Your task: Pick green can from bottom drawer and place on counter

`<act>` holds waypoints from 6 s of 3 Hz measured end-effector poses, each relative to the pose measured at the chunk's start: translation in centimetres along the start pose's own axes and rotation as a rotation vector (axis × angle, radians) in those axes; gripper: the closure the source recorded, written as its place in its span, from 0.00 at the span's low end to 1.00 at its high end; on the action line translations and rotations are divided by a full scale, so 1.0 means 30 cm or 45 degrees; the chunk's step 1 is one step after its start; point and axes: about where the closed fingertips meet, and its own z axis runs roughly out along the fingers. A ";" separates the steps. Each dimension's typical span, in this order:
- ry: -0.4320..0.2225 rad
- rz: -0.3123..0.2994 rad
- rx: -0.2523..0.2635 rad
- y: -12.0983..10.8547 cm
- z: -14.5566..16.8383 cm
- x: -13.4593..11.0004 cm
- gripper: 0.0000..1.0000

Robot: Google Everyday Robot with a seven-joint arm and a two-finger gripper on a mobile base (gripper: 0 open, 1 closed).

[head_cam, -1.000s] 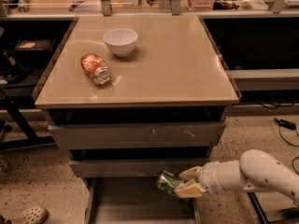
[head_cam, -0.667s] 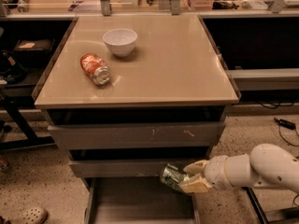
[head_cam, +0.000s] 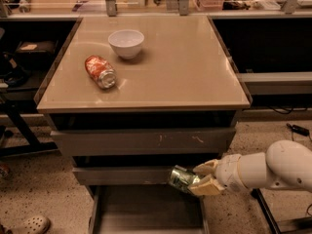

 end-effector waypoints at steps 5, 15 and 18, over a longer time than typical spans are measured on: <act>0.061 -0.219 0.358 -0.095 -0.528 -0.405 1.00; -0.033 -0.399 0.083 -0.592 -0.259 -0.865 0.86; -0.033 -0.399 0.083 -0.592 -0.258 -0.865 0.17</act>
Offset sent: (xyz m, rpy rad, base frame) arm -0.0039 -0.0503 0.1417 -0.0801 -0.1867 -0.0959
